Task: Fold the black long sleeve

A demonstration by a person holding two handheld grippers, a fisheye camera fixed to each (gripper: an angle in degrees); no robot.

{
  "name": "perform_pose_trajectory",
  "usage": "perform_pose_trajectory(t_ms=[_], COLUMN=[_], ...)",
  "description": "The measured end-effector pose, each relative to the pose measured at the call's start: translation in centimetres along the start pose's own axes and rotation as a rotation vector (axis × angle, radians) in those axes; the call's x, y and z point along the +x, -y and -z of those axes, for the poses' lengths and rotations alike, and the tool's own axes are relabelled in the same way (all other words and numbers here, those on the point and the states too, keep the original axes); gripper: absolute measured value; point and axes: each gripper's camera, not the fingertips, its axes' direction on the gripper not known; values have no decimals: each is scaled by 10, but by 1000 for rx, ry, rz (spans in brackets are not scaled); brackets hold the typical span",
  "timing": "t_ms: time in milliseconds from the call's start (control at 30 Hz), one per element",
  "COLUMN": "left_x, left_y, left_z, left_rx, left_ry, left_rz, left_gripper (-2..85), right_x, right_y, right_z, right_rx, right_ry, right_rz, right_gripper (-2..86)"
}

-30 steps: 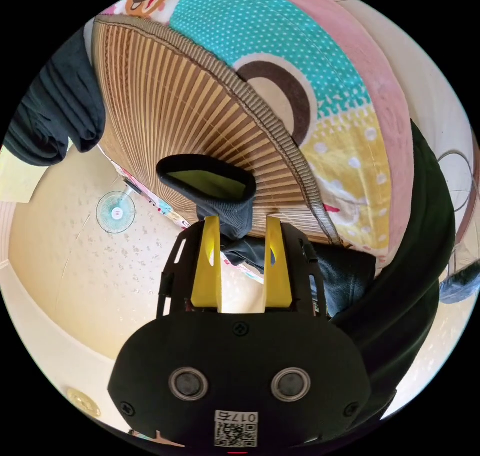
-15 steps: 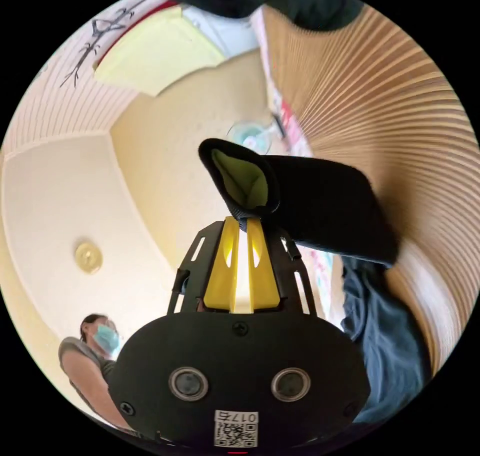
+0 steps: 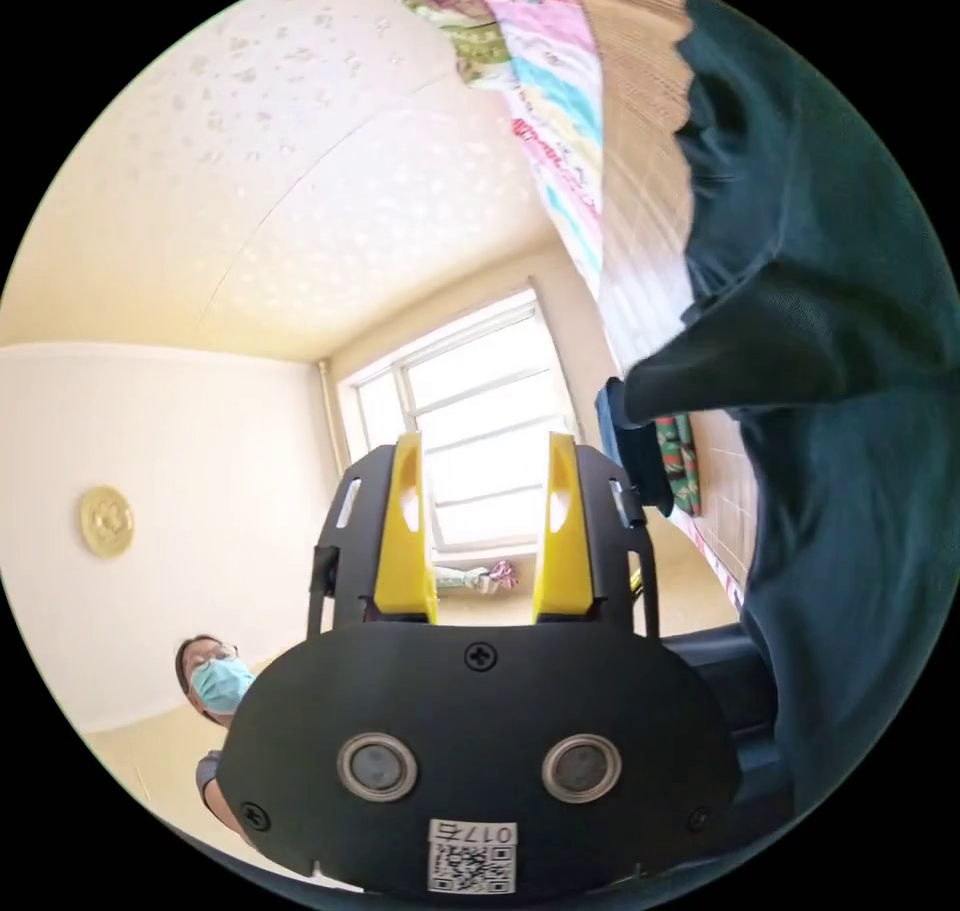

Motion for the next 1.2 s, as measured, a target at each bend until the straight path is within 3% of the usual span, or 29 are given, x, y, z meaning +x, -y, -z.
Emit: perform_pose_trajectory(t_ms=[100,267,467,700,1000,1200], left_x=[2,20,20,-9,-52,-58], left_y=[8,14,-7,-22,-15,-7], left_z=[-9,-49,-131,-182,-202,-199], left_rx=[-103,-372,-764,-947,-988,-1007], left_ry=[147,518,888,1029,1169,1229], left_rz=[-41,-244,-486,-505,-469,-512], left_gripper=[92,110,123,127,127,108], right_x=[26,51,75,89,83,95], right_y=[-19,-75,-134,-149,-118,-87], right_z=[50,155,199,186,165,140], right_rx=[104,199,125,-26,-101,-313], right_ry=[-84,-457,-717,-880,-1054,-1187], right_rz=[-69,-249,-430,-472,-433,-412], right_gripper=[74,59,80,117,130,132])
